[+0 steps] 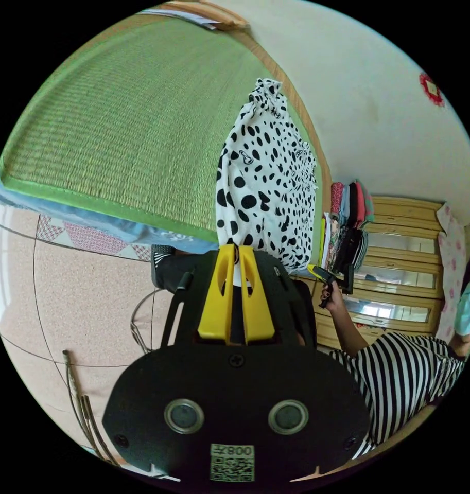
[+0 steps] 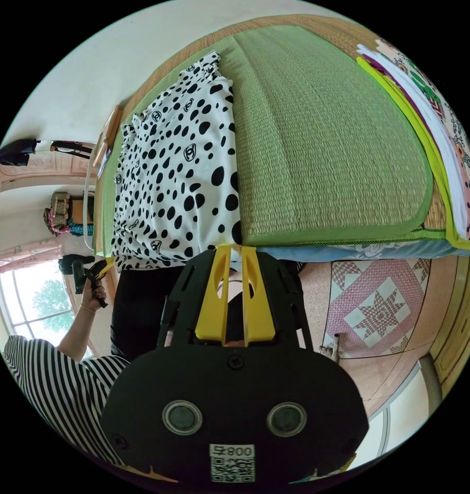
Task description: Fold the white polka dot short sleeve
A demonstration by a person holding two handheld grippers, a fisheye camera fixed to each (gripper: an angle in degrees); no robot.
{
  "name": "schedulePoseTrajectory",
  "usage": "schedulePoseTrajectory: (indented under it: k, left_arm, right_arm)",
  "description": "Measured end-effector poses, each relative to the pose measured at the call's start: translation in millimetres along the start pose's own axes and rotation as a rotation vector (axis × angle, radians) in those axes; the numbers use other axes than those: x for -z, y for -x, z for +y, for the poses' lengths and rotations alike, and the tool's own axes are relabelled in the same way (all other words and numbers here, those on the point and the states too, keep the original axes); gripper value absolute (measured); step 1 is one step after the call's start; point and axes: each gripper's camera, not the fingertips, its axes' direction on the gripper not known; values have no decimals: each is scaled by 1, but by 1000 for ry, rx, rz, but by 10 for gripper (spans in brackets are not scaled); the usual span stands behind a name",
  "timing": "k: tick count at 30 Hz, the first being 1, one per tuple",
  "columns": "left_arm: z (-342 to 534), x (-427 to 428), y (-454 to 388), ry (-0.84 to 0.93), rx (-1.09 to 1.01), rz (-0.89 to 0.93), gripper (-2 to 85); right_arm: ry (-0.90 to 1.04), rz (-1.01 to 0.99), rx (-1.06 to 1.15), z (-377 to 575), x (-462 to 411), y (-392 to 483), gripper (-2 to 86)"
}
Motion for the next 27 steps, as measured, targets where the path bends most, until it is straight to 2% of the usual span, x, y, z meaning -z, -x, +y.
schedulePoseTrajectory:
  k: [4,9,15,22,27]
  left_arm:
    - [6,19,22,-65,36,28,28]
    - [13,11,44,-49,83,6,69]
    - [25,-5,67,-16,60,73,127]
    - [18,-26,81,7,-9,298,37]
    - [27,-10,65,12,-73,386,23]
  right_arm:
    - [9,-19,-5,-4,-2,-8,50]
    - [22,-41,-11,-8,-4,-18,49]
    - [26,-57,-19,-11,-8,-28,48]
    - [7,-97,-31,-4,-8,-41,53]
    - [7,-99,18,11,-9,-52,78]
